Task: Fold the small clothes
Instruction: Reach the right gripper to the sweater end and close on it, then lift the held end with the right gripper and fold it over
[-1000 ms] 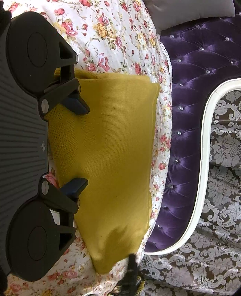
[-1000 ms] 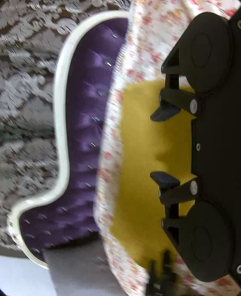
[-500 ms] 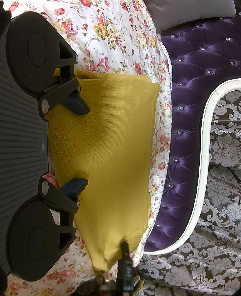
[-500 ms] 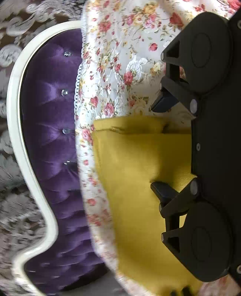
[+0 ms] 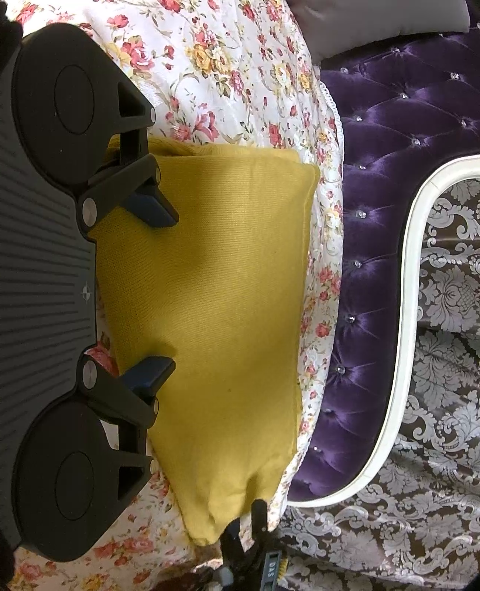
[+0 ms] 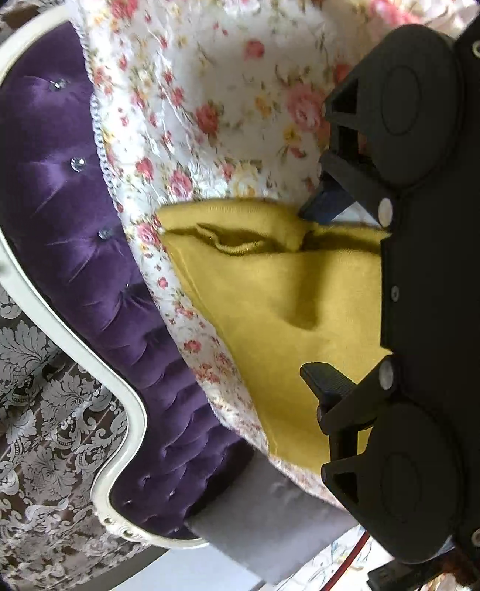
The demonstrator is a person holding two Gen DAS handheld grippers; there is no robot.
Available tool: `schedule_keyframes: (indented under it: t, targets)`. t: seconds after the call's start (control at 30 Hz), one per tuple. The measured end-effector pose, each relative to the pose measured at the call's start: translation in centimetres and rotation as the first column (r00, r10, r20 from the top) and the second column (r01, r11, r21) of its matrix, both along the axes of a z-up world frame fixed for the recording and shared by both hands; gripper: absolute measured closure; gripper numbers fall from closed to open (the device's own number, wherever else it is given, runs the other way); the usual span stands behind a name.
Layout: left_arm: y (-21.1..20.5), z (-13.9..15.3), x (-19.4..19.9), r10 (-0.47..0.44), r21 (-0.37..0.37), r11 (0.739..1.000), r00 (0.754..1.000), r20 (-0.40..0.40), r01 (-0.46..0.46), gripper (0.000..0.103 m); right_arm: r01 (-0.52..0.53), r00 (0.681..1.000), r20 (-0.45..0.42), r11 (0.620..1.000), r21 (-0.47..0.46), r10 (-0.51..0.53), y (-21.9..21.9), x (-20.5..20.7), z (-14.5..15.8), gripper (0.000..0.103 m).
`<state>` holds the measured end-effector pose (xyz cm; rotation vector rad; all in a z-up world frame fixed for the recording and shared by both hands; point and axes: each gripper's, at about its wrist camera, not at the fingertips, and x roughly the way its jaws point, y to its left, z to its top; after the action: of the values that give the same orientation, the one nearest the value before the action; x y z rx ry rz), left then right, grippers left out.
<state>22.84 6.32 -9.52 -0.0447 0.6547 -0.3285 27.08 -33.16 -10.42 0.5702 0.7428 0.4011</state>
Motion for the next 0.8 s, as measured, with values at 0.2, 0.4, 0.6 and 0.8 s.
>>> schedule_keyframes:
  t: [0.2, 0.4, 0.6, 0.8]
  targets:
    - [0.0, 0.0, 0.0, -0.001, 0.001, 1.000, 1.000, -0.001, 0.001, 0.027, 0.018, 1.000, 0.008, 0.994, 0.112, -0.019, -0.8, 2.3, -0.8, 0.018]
    - [0.2, 0.0, 0.1, -0.009, -0.010, 1.000, 1.000, -0.003, 0.009, 0.026, -0.005, 1.000, -0.002, 0.984, 0.176, 0.006, -1.3, 2.6, -1.2, 0.018]
    - [0.3, 1.7, 1.5, -0.023, -0.038, 0.999, 0.996, -0.088, 0.020, 0.026, -0.033, 0.999, -0.010, 0.994, 0.107, 0.034, -1.4, 1.6, -0.6, 0.048]
    - [-1.7, 5.0, 4.3, -0.040, -0.090, 0.995, 0.997, -0.073, 0.033, 0.026, -0.009, 0.999, 0.039, 0.999, 0.044, 0.007, -1.3, 1.1, 0.1, 0.057]
